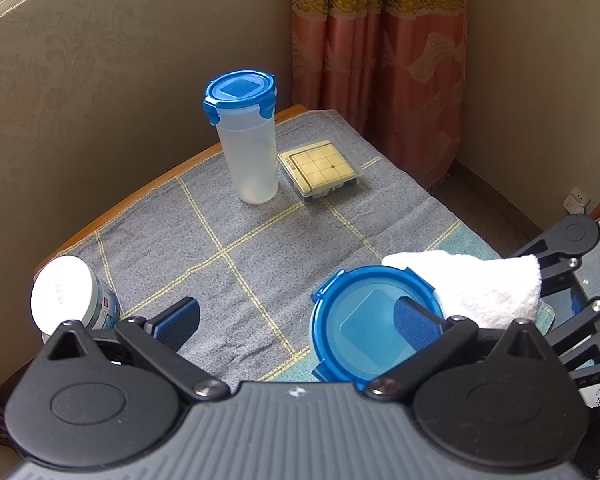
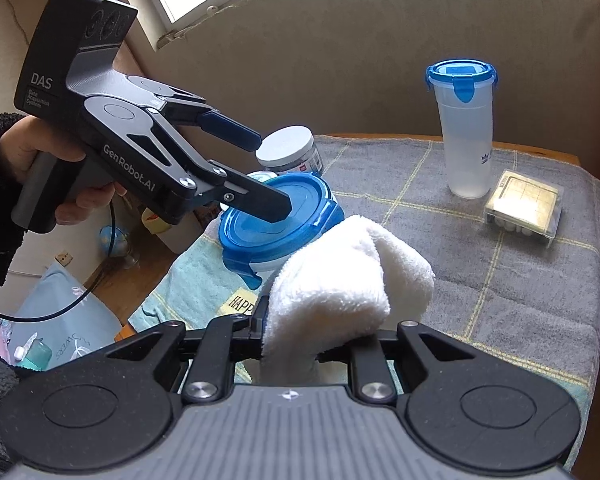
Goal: Clean container
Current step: 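Rub the cloth along the clear cup body with the right tool while the left tool holds it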
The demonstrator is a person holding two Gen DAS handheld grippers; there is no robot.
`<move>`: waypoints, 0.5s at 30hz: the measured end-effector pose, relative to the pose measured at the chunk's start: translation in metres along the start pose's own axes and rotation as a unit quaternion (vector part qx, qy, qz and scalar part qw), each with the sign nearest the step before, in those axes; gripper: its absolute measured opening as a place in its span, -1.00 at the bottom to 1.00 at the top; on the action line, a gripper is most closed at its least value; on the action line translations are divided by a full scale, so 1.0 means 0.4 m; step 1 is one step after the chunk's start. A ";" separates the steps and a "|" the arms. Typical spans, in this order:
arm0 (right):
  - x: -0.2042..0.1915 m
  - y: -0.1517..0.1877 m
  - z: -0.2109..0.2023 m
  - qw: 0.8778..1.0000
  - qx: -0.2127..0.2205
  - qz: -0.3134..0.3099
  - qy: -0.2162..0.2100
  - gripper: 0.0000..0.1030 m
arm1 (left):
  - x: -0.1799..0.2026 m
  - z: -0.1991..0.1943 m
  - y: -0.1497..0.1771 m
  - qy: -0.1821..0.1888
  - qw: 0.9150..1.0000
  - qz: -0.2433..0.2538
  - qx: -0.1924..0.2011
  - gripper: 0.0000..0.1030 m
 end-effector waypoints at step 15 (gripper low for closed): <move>0.041 0.049 0.079 0.999 -0.043 0.028 -0.009 -0.55 | -0.009 0.009 -0.003 0.007 1.000 -0.004 -0.003 1.00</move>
Point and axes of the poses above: each gripper's, at about its wrist camera, not at the fingertips, and z roughly the way its jaws point, x to its right, y to its underside, the point moved 8 cm from there along z, roughly the way its jaws point, and after that the axes turned 2 degrees about -z, right-handed, at the moved point
